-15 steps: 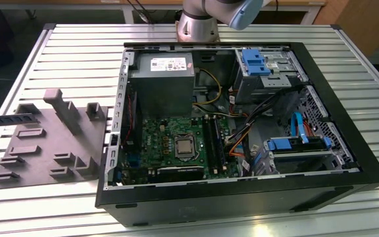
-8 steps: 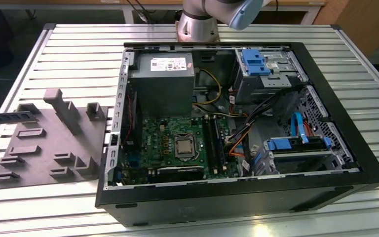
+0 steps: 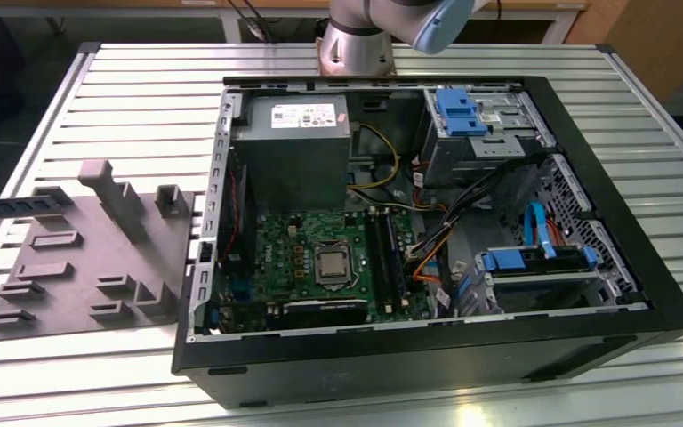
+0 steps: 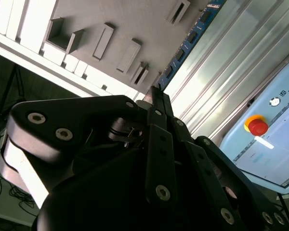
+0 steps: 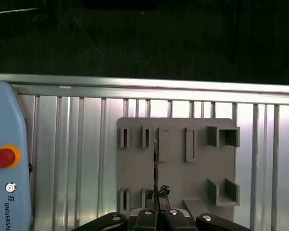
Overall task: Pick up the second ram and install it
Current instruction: 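Pick up the second ram and move it above second insertion slot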
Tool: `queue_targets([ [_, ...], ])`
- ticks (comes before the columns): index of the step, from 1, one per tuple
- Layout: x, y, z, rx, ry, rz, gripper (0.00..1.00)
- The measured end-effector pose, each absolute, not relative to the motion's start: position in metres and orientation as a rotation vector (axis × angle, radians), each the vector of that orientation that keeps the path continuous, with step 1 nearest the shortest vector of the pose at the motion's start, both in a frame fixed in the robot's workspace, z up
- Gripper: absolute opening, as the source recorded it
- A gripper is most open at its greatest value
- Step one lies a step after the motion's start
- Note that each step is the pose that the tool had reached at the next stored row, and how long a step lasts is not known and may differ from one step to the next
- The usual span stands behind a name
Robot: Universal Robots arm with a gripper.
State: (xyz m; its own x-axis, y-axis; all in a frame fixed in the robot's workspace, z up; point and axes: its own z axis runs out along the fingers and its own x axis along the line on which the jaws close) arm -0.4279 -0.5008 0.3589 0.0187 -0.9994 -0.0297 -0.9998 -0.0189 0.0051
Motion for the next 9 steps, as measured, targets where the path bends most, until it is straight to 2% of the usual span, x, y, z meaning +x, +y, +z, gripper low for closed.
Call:
queue_targets([
  [9,-0.4279,-0.5008,0.3666,-2.229,2.187,0.039,0.11],
])
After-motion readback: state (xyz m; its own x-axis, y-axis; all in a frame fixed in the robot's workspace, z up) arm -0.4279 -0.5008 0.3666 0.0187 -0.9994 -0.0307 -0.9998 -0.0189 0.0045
